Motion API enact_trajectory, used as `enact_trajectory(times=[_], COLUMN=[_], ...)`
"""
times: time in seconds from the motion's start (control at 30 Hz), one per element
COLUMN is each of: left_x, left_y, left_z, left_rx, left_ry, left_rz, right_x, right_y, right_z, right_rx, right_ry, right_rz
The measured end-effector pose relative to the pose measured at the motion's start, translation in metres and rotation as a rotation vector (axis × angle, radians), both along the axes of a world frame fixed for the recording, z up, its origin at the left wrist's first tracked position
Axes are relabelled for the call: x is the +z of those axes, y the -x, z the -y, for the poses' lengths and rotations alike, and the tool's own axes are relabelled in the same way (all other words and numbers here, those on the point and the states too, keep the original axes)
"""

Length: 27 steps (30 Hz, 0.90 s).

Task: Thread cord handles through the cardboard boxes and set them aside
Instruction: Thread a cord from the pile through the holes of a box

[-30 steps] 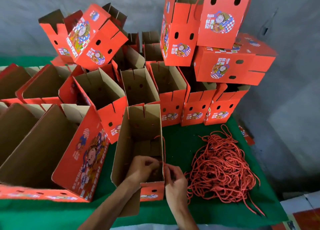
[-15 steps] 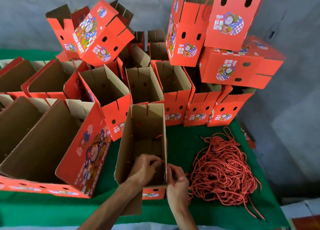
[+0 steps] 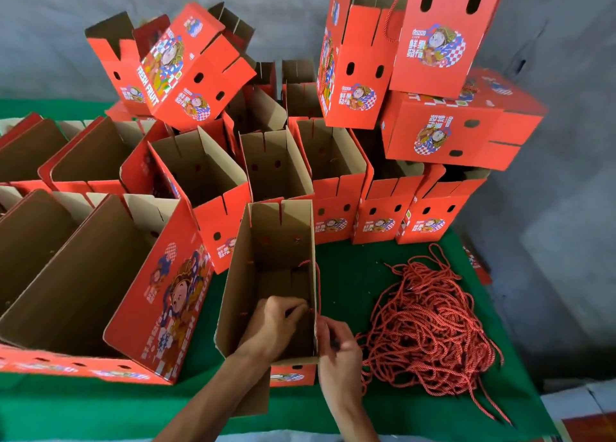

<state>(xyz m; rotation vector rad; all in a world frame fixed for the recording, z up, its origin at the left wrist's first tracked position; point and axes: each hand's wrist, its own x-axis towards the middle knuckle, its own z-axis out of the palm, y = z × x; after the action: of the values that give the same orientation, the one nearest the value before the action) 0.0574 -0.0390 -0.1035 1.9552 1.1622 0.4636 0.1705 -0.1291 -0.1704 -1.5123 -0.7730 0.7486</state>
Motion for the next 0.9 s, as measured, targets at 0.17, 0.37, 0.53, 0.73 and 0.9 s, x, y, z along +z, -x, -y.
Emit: enact_trajectory(times=[0.17, 0.37, 0.53, 0.73, 0.9], left_x=[0.024, 0.054, 0.065, 0.071, 0.044], left_y=[0.018, 0.045, 0.058, 0.072, 0.085], left_z=[-0.001, 0.005, 0.016, 0.016, 0.027], left_rx=[0.02, 0.23, 0.373, 0.18, -0.177], left_ry=[-0.433, -0.834, -0.584, -0.307, -0.525], left_rz=[-0.105, -0.35, -0.214, 0.063, -0.079], right_x=[0.006, 0.01, 0.007, 0.001, -0.01], right_y=[-0.002, 0.001, 0.002, -0.006, -0.021], right_z=[0.012, 0.016, 0.012, 0.014, 0.02], right_rx=[0.139, 0.302, 0.283, 0.157, -0.09], right_ry=[-0.076, -0.126, -0.144, -0.189, -0.189], right_rz=[0.126, 0.324, 0.329, 0.333, 0.349])
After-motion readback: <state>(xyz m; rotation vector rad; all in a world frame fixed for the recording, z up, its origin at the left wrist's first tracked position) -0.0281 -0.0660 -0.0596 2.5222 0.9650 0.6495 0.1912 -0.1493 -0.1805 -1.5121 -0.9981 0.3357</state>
